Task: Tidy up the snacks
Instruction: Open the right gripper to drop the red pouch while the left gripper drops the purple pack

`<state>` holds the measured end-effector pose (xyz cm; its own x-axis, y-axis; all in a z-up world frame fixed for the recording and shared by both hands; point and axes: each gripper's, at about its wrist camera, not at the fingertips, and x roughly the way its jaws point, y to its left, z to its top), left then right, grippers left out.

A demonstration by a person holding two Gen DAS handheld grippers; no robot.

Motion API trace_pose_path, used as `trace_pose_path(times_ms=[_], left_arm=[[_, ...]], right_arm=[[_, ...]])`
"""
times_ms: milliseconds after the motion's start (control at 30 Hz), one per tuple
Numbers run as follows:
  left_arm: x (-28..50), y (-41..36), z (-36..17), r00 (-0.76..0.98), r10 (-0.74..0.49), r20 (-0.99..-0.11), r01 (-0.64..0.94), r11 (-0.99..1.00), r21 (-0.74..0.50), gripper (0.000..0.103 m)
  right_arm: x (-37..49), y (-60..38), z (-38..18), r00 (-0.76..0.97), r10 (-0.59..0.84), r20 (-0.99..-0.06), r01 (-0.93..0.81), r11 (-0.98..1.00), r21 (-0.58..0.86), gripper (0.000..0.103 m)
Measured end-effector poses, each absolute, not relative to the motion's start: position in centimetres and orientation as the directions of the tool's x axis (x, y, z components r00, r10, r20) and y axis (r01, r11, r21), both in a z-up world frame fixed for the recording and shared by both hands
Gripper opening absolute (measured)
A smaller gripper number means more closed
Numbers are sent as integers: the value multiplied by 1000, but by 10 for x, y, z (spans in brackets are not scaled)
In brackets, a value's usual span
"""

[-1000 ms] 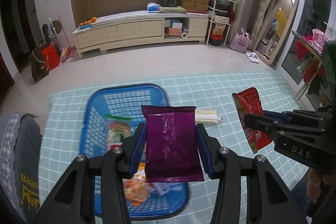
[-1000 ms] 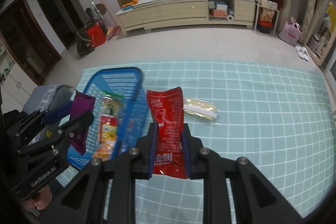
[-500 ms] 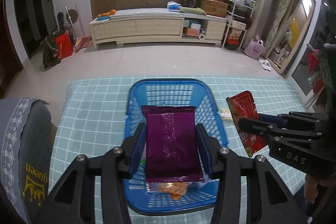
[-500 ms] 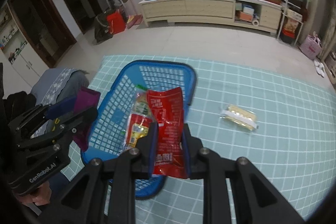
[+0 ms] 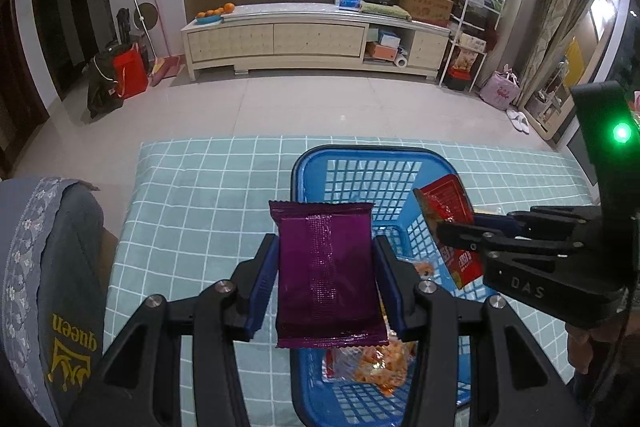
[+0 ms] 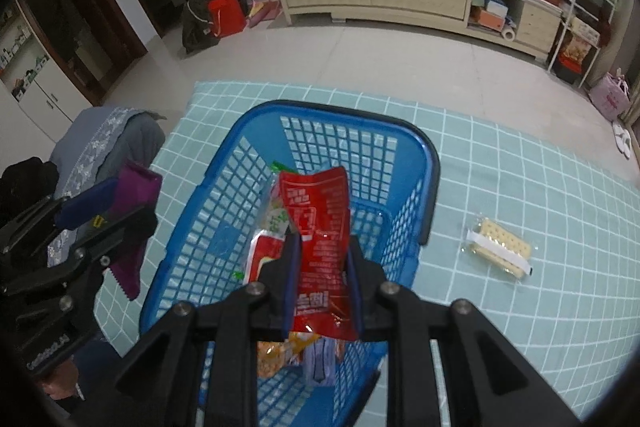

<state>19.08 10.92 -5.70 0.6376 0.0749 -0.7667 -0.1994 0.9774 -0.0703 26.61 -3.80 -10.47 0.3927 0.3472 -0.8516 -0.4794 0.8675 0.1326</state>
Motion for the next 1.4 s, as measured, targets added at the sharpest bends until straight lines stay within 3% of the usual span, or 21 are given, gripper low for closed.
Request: trace_pose_path(times_ms=[400, 467, 533, 633, 1200, 1400], left_arm=[[204, 121, -71, 613, 64, -787, -203, 976, -78, 45], [204, 119, -69, 611, 68, -789, -205, 976, -75, 45], [203, 120, -67, 612, 67, -788, -207, 975, -78, 45], [203, 119, -64, 613, 74, -787, -209, 975, -71, 45], [223, 94, -73, 607, 21, -795, -150, 985, -89, 45], [237, 79, -83, 591, -12, -807, -114, 989, -98, 45]], right_arm=[[285, -22, -113, 419, 264, -869, -491, 871, 27, 27], [286, -24, -112, 428, 260, -866, -483, 875, 24, 38], [288, -25, -110, 437, 261, -861, -472, 881, 27, 58], [287, -31, -107, 446, 278, -851, -469, 882, 43, 77], [285, -75, -103, 454, 293, -842, -402, 910, 100, 101], [286, -88, -105, 467, 280, -839, -381, 920, 95, 103]])
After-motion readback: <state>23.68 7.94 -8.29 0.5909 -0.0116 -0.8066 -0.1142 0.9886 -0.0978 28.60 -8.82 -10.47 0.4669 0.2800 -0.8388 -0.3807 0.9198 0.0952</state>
